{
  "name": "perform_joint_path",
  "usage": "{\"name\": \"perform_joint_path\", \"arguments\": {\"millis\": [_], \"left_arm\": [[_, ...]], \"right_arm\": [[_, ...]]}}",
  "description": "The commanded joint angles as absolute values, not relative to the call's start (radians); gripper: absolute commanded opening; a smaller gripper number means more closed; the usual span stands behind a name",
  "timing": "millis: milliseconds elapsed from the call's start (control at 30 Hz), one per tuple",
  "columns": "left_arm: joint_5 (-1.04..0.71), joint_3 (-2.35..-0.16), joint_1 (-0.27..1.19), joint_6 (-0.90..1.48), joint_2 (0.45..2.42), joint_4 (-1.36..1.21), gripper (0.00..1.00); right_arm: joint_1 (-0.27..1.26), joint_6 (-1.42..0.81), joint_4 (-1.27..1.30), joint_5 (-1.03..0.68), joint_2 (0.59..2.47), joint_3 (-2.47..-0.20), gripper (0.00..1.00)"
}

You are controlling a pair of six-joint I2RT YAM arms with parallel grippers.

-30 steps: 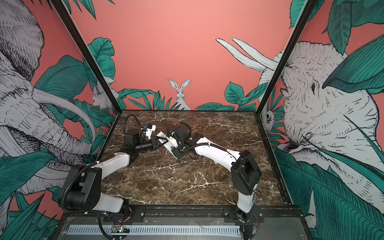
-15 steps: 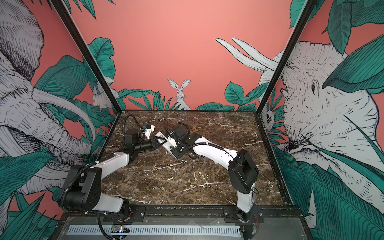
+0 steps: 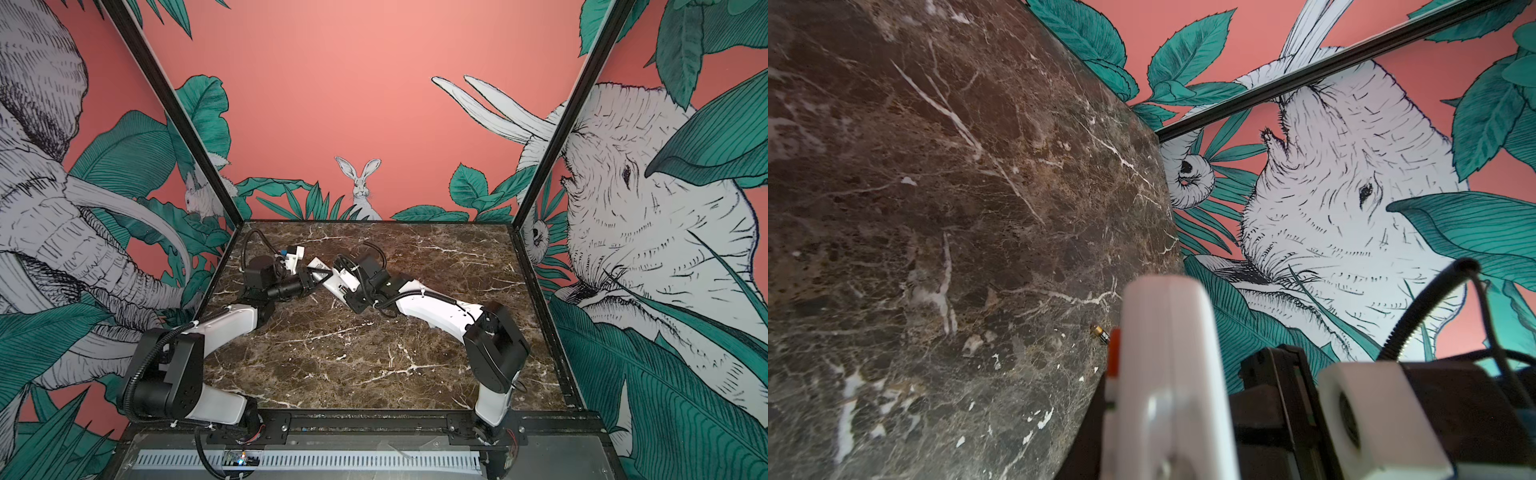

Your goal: Load the batteries into the remote control

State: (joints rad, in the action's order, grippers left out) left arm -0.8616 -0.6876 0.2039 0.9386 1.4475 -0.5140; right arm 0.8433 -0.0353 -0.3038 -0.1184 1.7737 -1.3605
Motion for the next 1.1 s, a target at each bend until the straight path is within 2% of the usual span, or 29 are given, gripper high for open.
{"name": "perform_joint_path", "arguments": {"millis": [0, 233, 700, 1067], "left_arm": [[-1.204, -0.759, 0.25, 1.048, 1.344, -0.621, 0.0], [-1.17, -0.773, 0.25, 0.955, 1.337, -0.512, 0.0], [-1.105, -0.776, 0.243, 0.872, 1.361, -0.442, 0.0], [-1.069, -0.783, 0.241, 0.817, 1.364, -0.38, 0.0]], "right_arm": [[0.834, -0.024, -0.286, -0.116, 1.865, -1.338, 0.04], [0.833, 0.012, -0.351, -0.107, 1.84, -1.357, 0.05], [0.831, 0.013, -0.385, -0.153, 1.758, -1.335, 0.16], [0.834, 0.019, -0.414, -0.175, 1.729, -1.331, 0.2]]}}
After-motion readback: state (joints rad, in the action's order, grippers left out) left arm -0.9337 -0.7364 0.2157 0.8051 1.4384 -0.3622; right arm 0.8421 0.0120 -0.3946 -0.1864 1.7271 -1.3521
